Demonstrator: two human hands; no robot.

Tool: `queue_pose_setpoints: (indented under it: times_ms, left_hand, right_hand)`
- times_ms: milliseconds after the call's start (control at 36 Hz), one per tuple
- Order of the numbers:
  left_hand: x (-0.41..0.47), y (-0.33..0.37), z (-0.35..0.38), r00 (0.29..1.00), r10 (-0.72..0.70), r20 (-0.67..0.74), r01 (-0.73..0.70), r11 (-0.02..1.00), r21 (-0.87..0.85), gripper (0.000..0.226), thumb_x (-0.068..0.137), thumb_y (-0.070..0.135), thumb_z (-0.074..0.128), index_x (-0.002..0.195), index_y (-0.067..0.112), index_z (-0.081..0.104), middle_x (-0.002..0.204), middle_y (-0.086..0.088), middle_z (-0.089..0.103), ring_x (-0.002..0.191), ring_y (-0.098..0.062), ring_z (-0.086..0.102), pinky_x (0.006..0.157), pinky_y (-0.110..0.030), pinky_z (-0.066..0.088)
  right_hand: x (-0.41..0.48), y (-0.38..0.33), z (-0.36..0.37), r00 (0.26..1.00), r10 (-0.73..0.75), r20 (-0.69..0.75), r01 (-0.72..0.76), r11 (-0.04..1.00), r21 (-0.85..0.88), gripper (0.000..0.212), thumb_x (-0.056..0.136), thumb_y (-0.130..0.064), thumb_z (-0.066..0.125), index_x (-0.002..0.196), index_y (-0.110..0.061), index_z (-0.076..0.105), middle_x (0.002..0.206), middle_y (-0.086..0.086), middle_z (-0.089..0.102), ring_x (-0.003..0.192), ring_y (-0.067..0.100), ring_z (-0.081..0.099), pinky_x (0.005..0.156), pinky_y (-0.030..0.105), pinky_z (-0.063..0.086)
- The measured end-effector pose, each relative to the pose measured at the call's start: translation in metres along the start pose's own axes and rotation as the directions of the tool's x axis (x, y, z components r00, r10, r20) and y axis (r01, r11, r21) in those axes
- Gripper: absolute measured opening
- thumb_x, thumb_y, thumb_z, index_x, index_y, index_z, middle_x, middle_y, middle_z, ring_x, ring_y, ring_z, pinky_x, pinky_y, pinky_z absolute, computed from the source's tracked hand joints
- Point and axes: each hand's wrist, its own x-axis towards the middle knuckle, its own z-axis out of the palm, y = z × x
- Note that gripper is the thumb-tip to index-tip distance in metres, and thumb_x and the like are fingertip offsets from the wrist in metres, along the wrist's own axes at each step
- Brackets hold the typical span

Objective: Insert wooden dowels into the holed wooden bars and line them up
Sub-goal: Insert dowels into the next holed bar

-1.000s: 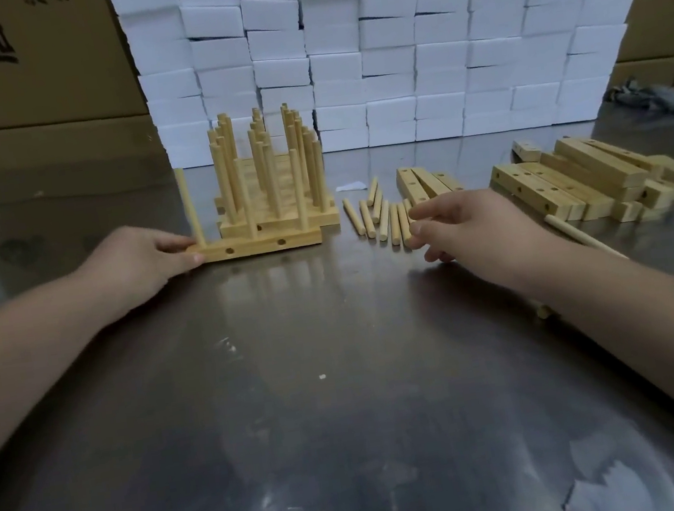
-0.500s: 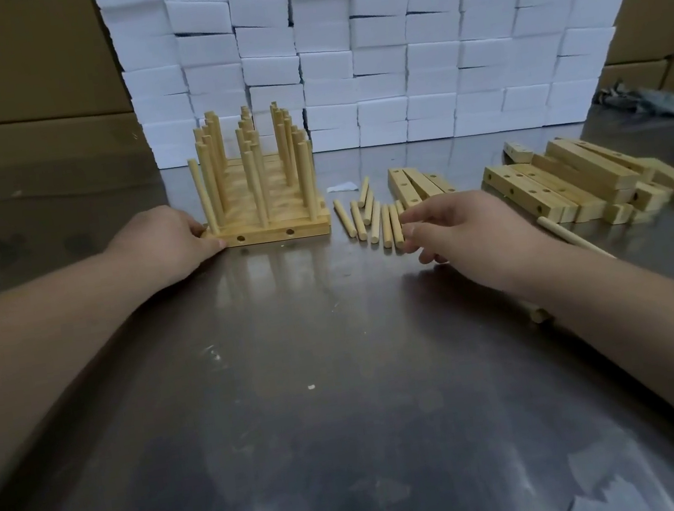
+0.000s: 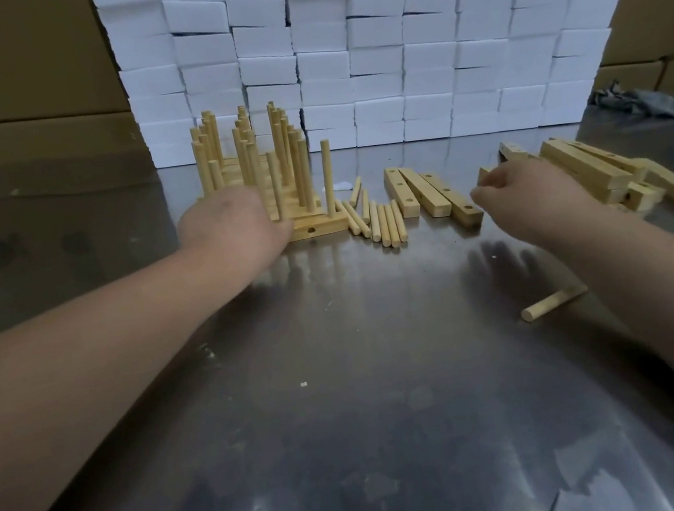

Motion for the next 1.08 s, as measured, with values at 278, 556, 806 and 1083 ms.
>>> queue_pose_setpoints:
  times_ms: [278,556,806,1083]
  left_hand:
    - [-0.008,-0.022,0.013,0.963,0.266,0.051,-0.268,0.963,0.039,0.033,0.093,0.042,0.041,0.114,0.027,0.061,0.108,-0.003,0.065,0.097,-0.024,0.057,0.067,-0.029,0.042]
    - [0.006,-0.035,0.014,0.988,0.151,0.043,-0.154,0.985,0.082,0.028,0.092,0.042,0.046,0.1,0.021,0.062,0.099,-0.005,0.064,0.085,-0.023,0.055,0.06,-0.029,0.036]
    - [0.014,-0.029,0.016,0.987,0.139,0.078,-0.148,0.98,0.129,0.031,0.094,0.039,0.043,0.091,0.018,0.065,0.081,-0.002,0.06,0.079,-0.022,0.056,0.056,-0.029,0.04]
    - [-0.003,-0.016,0.009,0.985,0.169,0.037,-0.17,0.984,0.049,0.024,0.09,0.041,0.047,0.077,0.022,0.054,0.069,0.003,0.052,0.064,-0.015,0.049,0.047,-0.024,0.029]
  right_hand:
    - [-0.004,-0.008,0.008,0.999,-0.045,0.007,0.046,0.998,-0.036,0.041,0.092,-0.037,0.043,0.131,-0.023,0.051,0.119,0.005,0.061,0.101,0.025,0.057,0.088,0.046,0.05]
    - [0.007,0.003,0.011,0.996,0.031,0.078,-0.018,0.987,-0.162,0.041,0.093,-0.038,0.044,0.126,-0.015,0.05,0.112,0.009,0.057,0.094,0.025,0.053,0.086,0.041,0.048]
    - [0.008,0.006,0.017,0.981,0.014,0.194,0.028,0.976,-0.215,0.045,0.095,-0.04,0.042,0.132,-0.014,0.046,0.124,0.009,0.054,0.093,0.019,0.043,0.077,0.032,0.034]
    - [0.013,0.007,0.021,0.995,0.019,0.099,0.004,0.975,-0.22,0.043,0.096,-0.026,0.043,0.138,-0.017,0.04,0.131,0.008,0.052,0.111,0.026,0.051,0.076,0.032,0.039]
